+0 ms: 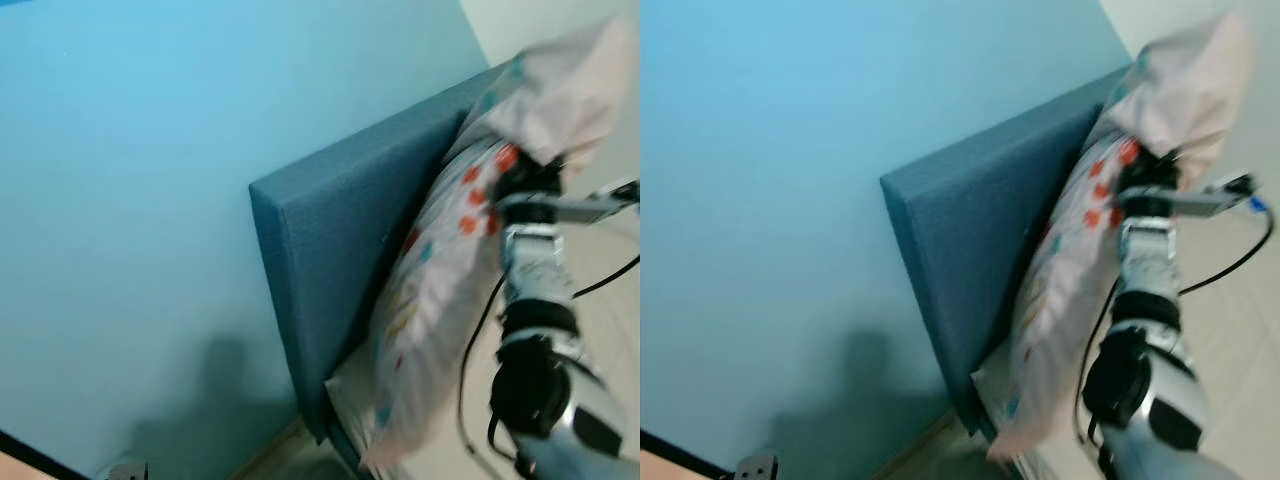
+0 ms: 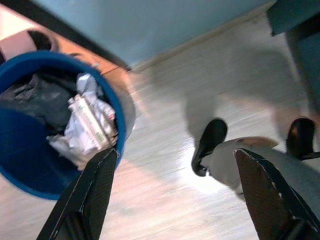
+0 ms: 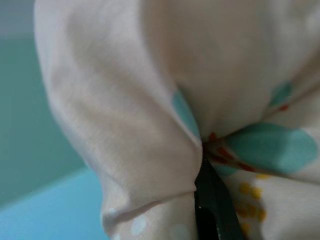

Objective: Clean up the room

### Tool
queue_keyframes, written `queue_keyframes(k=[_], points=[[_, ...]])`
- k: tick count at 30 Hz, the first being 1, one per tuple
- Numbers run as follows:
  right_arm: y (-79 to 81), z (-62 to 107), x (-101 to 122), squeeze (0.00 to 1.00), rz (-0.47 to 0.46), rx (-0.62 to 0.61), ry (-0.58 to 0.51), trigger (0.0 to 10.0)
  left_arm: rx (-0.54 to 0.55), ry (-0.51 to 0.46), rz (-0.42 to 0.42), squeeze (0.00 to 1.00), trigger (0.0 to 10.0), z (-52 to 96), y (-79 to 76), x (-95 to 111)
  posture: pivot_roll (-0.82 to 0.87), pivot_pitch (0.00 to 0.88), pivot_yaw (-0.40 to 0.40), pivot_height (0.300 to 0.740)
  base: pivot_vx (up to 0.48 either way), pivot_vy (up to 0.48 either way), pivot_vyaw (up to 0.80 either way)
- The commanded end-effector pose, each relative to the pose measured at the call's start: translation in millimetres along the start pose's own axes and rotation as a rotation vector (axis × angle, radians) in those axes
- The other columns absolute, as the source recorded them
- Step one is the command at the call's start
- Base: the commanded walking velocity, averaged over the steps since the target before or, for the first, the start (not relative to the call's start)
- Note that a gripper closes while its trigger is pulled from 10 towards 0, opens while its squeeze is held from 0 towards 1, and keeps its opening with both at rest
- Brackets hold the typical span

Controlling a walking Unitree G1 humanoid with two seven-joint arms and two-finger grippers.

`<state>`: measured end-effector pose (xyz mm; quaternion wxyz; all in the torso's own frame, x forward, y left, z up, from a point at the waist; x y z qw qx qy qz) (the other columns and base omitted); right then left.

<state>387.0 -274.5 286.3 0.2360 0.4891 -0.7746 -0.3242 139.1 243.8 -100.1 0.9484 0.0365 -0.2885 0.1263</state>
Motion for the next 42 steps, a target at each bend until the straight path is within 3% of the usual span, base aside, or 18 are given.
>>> queue_keyframes(k=[1,2,3,5,7,8,9,10,12,13,17,20,29,34,37,38,39,42], points=[[17.9,-11.7,5.2,0.00,-0.037,0.111,-0.053,0.0,0.010,0.008,-0.029,0.00,10.0,2.3,8.3,-3.2,-0.05,0.113,0.027,0.740,0.000,0.000,0.00],[-7.5,5.2,8.2,0.00,-0.024,-0.006,-0.060,0.0,0.007,0.011,-0.039,0.00,10.0,3.2,9.7,-5.4,-0.02,0.150,0.029,0.740,0.000,0.000,0.00],[-7.5,5.2,8.2,0.00,-0.024,-0.006,-0.060,0.0,0.007,0.011,-0.039,0.00,10.0,3.2,9.7,-5.4,-0.02,0.150,0.029,0.740,0.000,0.000,0.00],[-49.7,42.4,8.3,0.00,-0.003,-0.229,-0.051,0.0,0.005,0.018,-0.054,0.00,10.0,4.9,12.4,-9.4,-0.01,0.164,0.032,0.740,0.000,0.000,0.00],[-49.7,42.4,8.3,0.00,-0.003,-0.229,-0.051,0.0,0.005,0.018,-0.054,0.00,10.0,4.9,12.4,-9.4,-0.01,0.164,0.032,0.740,0.000,0.000,0.00],[-77.0,80.5,-13.3,0.00,0.003,-0.384,0.042,0.0,0.010,0.029,-0.068,0.00,10.0,6.9,16.1,-14.2,0.01,0.184,0.032,0.740,0.000,0.000,0.00],[-77.0,80.5,-13.3,0.00,0.003,-0.384,0.042,0.0,0.010,0.029,-0.068,0.00,10.0,6.9,16.1,-14.2,0.01,0.184,0.032,0.740,0.000,0.000,0.00],[-79.1,90.4,-34.5,0.00,-0.018,-0.391,0.121,0.0,0.014,0.033,-0.071,0.00,10.0,7.7,17.8,-16.0,0.01,0.187,0.033,0.740,0.000,0.000,0.00],[-79.1,90.4,-34.5,0.00,-0.018,-0.391,0.121,0.0,0.014,0.033,-0.071,0.00,10.0,7.7,17.8,-16.0,0.01,0.187,0.033,0.740,0.000,0.000,0.00],[-65.8,93.6,-78.5,0.00,-0.096,-0.286,0.291,0.0,0.019,0.037,-0.074,0.00,10.0,8.7,19.6,-18.3,0.01,0.191,0.033,0.740,0.000,0.000,0.00],[-48.4,93.6,-109.4,0.00,-0.179,-0.160,0.420,0.0,0.019,0.038,-0.077,0.00,10.0,9.0,19.8,-19.0,0.00,0.191,0.030,0.740,0.000,0.000,0.00],[-38.3,96.6,-129.9,0.00,-0.162,-0.089,0.527,0.0,0.016,0.036,-0.076,0.00,10.0,8.8,19.0,-18.6,0.00,0.189,0.026,0.740,0.000,0.000,0.00],[-34.0,98.2,-122.3,0.00,-0.180,-0.017,0.572,0.0,0.003,0.030,-0.081,0.00,10.0,7.3,16.4,-14.9,-0.03,0.175,0.029,0.740,0.000,0.000,0.00],[-17.7,110.7,-126.7,0.00,-0.246,0.149,0.681,0.0,0.001,0.026,-0.082,0.00,10.0,6.4,15.1,-12.7,-0.04,0.165,0.025,0.740,0.000,0.000,0.00],[2.6,115.8,-128.5,0.00,-0.341,0.287,0.729,0.0,0.000,0.023,-0.082,0.00,10.0,5.8,14.3,-11.1,-0.04,0.156,0.025,0.740,0.000,0.000,0.00],[23.6,119.4,-132.9,0.00,-0.419,0.410,0.776,0.0,0.000,0.022,-0.083,0.00,10.0,5.4,13.9,-10.0,-0.04,0.148,0.024,0.740,0.000,0.000,0.00],[23.6,119.4,-132.9,0.00,-0.419,0.410,0.776,0.0,0.000,0.022,-0.083,0.00,10.0,5.4,13.9,-10.0,-0.04,0.148,0.024,0.740,0.000,0.000,0.00],[54.1,124.0,-140.1,0.00,-0.523,0.562,0.822,0.0,0.001,0.020,-0.084,0.00,10.0,5.0,13.7,-8.6,-0.03,0.143,0.023,0.740,0.000,0.000,0.00]])
Point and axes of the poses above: a point about 5 cm out from each wrist's last joint towards the gripper, its own z axis pointing back from the gripper into the wrist, its own x axis along the axis of the wrist's last joint, y = z × x, the point moved 1 cm from there along -z, pointing out of the wrist towards the gripper, and after that the axes turned 1 degree about z, right-handed, at the moved point
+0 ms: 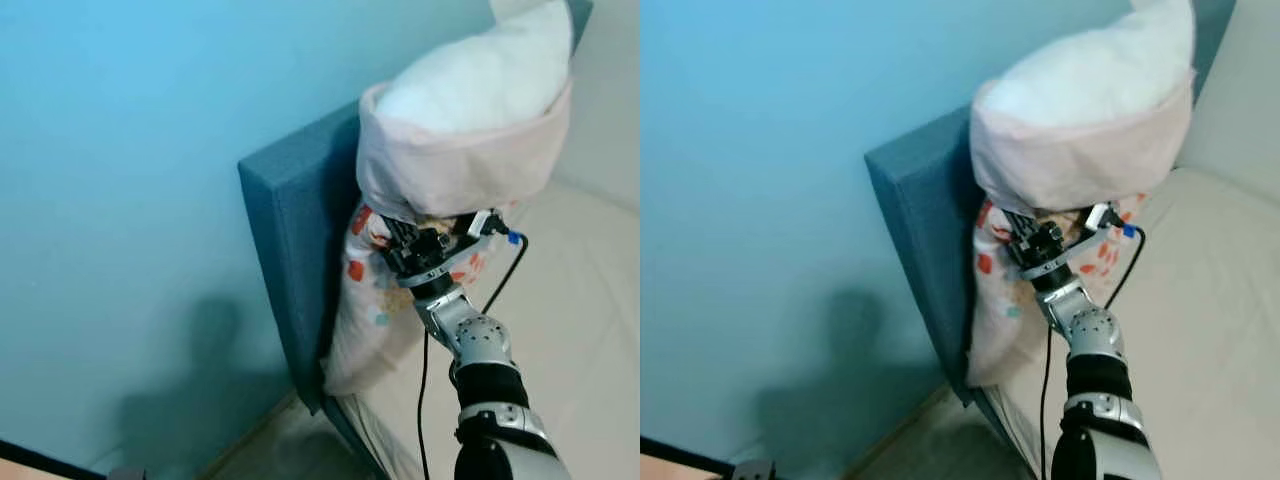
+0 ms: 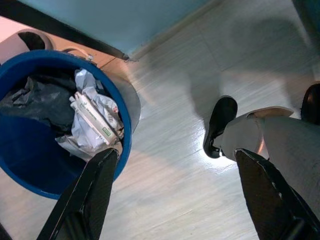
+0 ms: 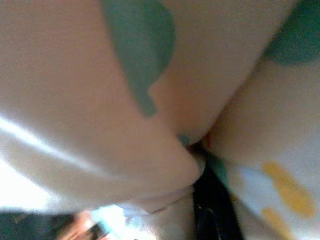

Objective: Clean up the room

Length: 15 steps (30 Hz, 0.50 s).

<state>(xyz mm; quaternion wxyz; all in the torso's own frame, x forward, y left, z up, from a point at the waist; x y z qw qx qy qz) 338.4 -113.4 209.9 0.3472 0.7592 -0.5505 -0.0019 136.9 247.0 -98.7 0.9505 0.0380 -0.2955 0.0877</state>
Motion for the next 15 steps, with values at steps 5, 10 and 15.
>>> queue_keyframes(k=[5,10,15], points=[[25.1,-30.3,-10.2,0.00,-0.039,0.224,0.031,0.0,0.024,0.035,-0.010,0.00,10.0,3.3,9.8,-8.0,-0.02,0.141,0.025,0.740,0.000,0.000,0.00],[7.5,-17.3,0.6,0.00,0.022,0.088,-0.065,0.0,0.030,0.036,-0.013,0.00,10.0,3.2,10.8,-7.2,-0.02,0.145,0.030,0.740,0.000,0.000,0.00],[-14.8,26.5,19.7,0.00,0.070,-0.164,-0.235,0.0,0.030,0.040,-0.018,0.00,10.0,3.4,11.8,-7.7,-0.02,0.154,0.036,0.740,0.000,0.000,0.00]])
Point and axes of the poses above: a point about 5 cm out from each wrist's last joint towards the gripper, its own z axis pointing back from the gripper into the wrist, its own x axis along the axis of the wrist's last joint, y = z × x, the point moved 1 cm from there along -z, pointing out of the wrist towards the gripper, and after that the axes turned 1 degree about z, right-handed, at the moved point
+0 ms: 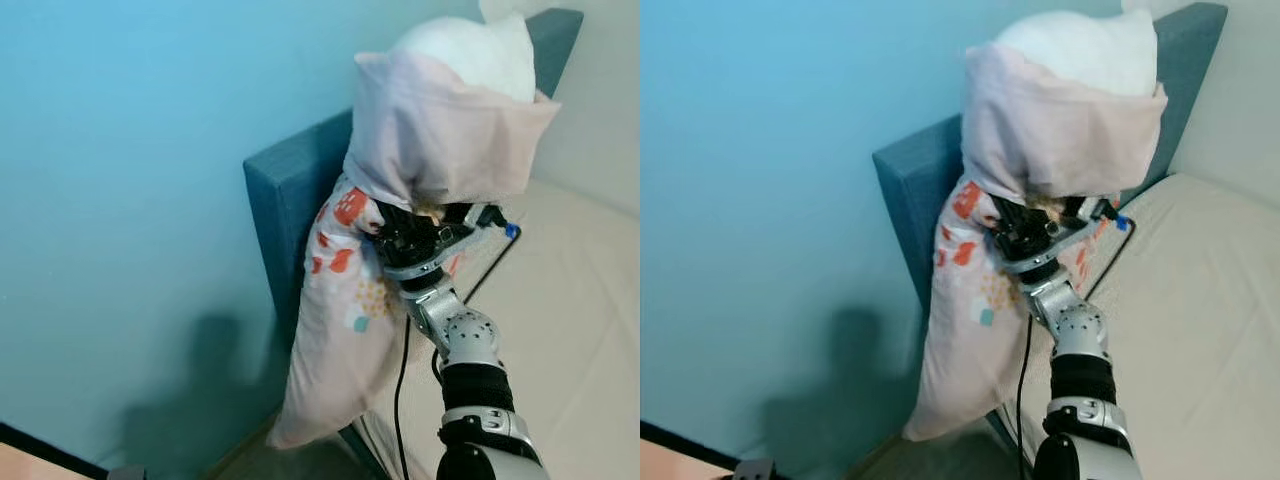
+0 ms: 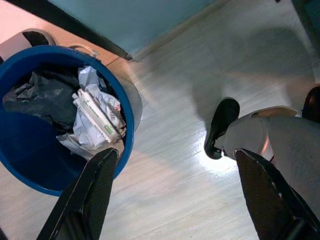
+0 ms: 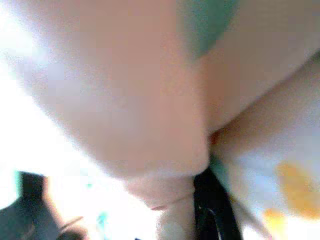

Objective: Clean up the room

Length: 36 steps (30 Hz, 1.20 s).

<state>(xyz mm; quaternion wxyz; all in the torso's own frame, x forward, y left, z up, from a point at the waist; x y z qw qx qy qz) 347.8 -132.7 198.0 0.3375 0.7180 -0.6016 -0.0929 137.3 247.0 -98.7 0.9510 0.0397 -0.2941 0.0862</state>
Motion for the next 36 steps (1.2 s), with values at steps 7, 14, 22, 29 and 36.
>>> queue_keyframes(k=[7,14,22,29,36], points=[[-42.9,65.0,39.0,0.00,0.137,-0.471,-0.231,0.0,0.027,0.040,-0.020,0.00,10.0,4.2,13.1,-9.0,-0.02,0.166,0.045,0.740,0.000,0.000,0.00],[-58.7,85.6,50.7,0.00,0.283,-0.719,-0.177,0.0,0.029,0.046,-0.027,0.00,10.0,5.8,15.9,-12.2,-0.01,0.196,0.050,0.740,0.000,0.000,0.00],[-70.2,62.1,48.7,0.00,0.441,-0.865,0.036,0.0,0.041,0.068,-0.022,0.00,10.0,11.0,23.0,-23.8,0.04,0.261,0.050,0.740,0.000,0.000,0.00],[-67.9,42.0,60.4,0.00,0.498,-0.881,0.046,0.0,0.053,0.076,-0.008,0.00,10.0,15.8,28.4,-33.4,0.08,0.310,0.051,0.740,0.000,0.000,0.00],[-60.8,22.4,75.1,0.00,0.540,-0.858,0.024,0.0,0.061,0.079,0.003,0.00,10.0,20.1,33.1,-40.7,0.10,0.349,0.054,0.740,0.000,0.000,0.00]])
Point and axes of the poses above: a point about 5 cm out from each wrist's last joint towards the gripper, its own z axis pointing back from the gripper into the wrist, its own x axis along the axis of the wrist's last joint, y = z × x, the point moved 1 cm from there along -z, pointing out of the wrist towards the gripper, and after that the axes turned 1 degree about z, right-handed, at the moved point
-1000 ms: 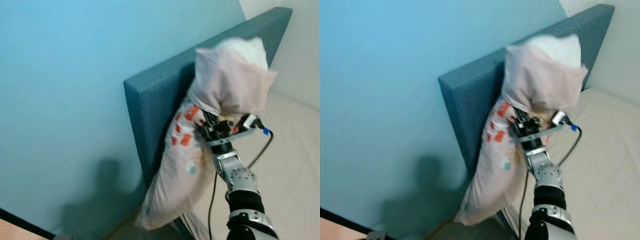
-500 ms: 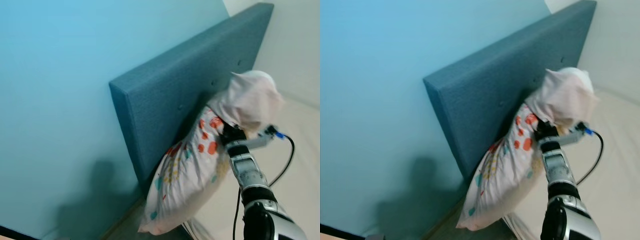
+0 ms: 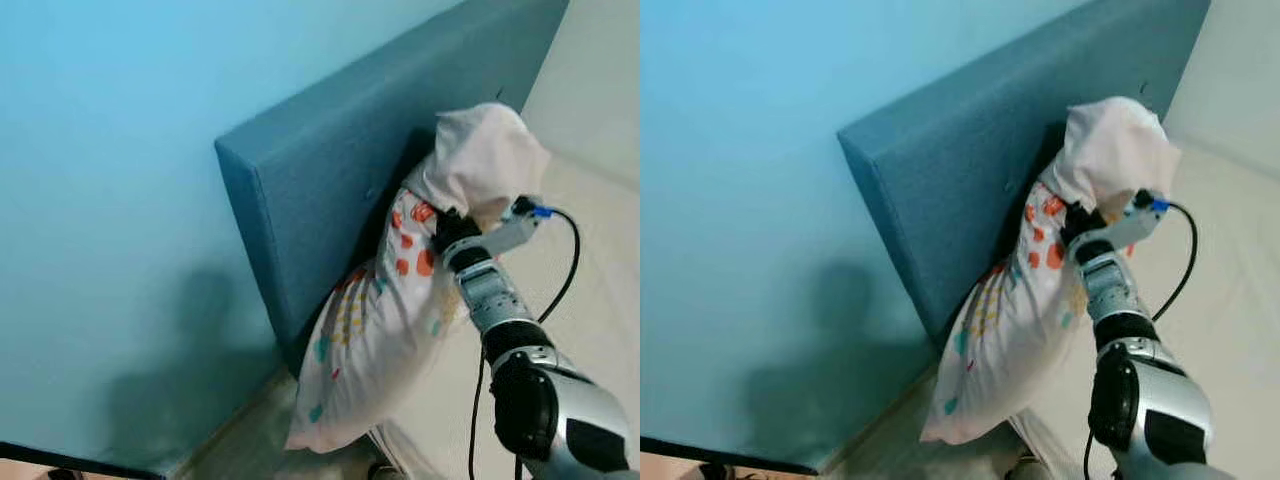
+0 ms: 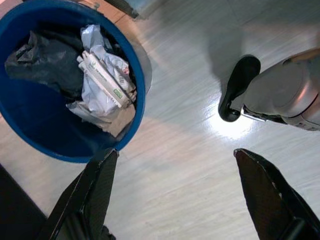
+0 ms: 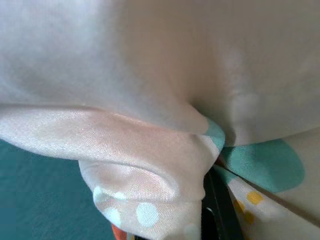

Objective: Clean up the room

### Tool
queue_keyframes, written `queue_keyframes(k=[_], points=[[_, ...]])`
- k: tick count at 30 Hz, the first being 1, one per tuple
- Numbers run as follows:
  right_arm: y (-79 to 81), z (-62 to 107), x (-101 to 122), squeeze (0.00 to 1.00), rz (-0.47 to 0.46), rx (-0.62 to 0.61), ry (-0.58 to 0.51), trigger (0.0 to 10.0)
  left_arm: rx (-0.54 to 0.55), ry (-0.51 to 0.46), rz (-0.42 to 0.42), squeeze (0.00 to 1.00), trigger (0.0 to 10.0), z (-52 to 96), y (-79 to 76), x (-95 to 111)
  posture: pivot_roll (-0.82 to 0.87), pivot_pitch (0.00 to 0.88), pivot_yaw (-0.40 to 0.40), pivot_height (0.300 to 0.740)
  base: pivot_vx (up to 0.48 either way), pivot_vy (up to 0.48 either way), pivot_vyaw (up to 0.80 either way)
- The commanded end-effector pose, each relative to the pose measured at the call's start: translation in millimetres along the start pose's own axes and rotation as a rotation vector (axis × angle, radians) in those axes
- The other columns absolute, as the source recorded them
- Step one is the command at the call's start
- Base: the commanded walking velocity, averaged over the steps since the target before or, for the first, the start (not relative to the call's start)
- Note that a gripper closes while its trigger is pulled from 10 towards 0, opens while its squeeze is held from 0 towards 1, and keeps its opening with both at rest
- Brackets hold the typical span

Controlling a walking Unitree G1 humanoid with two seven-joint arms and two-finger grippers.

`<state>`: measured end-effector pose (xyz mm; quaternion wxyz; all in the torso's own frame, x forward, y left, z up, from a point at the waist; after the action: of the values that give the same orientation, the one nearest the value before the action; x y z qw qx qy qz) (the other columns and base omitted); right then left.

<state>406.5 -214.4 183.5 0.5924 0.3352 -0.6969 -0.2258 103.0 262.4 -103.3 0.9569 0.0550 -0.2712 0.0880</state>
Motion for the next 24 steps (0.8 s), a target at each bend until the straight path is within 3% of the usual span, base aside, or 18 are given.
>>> queue_keyframes(k=[1,4,5,6,7,8,9,17,21,22,24], points=[[-2.8,-0.2,-3.2,0.00,-0.009,-0.028,0.032,0.0,0.029,0.034,0.017,0.00,10.0,7.9,14.2,-16.5,0.11,0.369,0.056,0.740,0.000,0.000,0.00],[2.0,-4.6,9.8,0.00,-0.011,-0.007,-0.001,0.0,0.030,0.034,0.019,0.00,10.0,10.4,16.9,-20.6,0.13,0.393,0.057,0.740,0.000,0.000,0.00],[11.5,-11.4,35.6,0.00,-0.011,0.039,-0.059,2.0,0.030,0.033,0.025,0.00,10.0,15.4,22.1,-28.5,0.15,0.430,0.062,0.740,0.000,0.000,0.00],[11.5,-11.4,35.6,0.00,-0.011,0.039,-0.059,2.0,0.030,0.033,0.025,0.00,10.0,15.4,22.1,-28.5,0.15,0.430,0.062,0.740,0.000,0.000,0.00],[13.4,-13.0,50.9,0.65,0.005,0.039,-0.092,10.0,0.032,0.034,0.029,0.00,10.0,18.3,24.9,-33.2,0.16,0.442,0.061,0.740,0.000,0.000,0.00],[12.7,-12.9,55.8,0.65,0.015,0.030,-0.105,10.0,0.033,0.035,0.031,0.00,10.0,19.4,25.9,-34.9,0.17,0.444,0.062,0.740,0.000,0.000,0.00],[9.2,-11.7,65.7,1.00,0.034,-0.008,-0.134,10.0,0.036,0.034,0.036,0.00,10.0,20.5,27.0,-36.6,0.18,0.450,0.062,0.740,0.000,0.000,0.00],[-6.2,0.7,112.0,1.00,0.056,-0.105,-0.289,10.0,0.043,0.023,0.064,0.00,10.0,21.9,27.6,-38.5,0.17,0.435,0.053,0.740,0.000,0.000,0.00],[-8.9,3.9,118.0,1.00,0.080,-0.111,-0.308,10.0,0.037,0.017,0.069,0.00,10.0,19.7,24.8,-35.2,0.15,0.418,0.049,0.740,0.000,0.000,0.00],[-16.1,9.5,124.3,1.00,0.160,-0.169,-0.321,10.0,0.029,0.008,0.084,0.00,10.0,16.5,20.6,-30.2,0.14,0.386,0.047,0.740,0.000,0.000,0.00],[-21.1,13.7,130.0,1.00,0.183,-0.213,-0.345,10.0,0.023,0.001,0.093,0.00,10.0,14.9,18.3,-27.5,0.14,0.386,0.047,0.740,0.000,0.000,0.00]])
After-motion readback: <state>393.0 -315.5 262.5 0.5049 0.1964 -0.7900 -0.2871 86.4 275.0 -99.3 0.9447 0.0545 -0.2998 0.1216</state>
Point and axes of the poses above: a point about 5 cm out from each wrist's last joint towards the gripper, its own z axis pointing back from the gripper into the wrist, its own x axis along the axis of the wrist's last joint, y = z × x, the point moved 1 cm from there along -z, pointing out of the wrist towards the gripper, and after that the axes turned 1 degree about z, right-handed, at the moved point
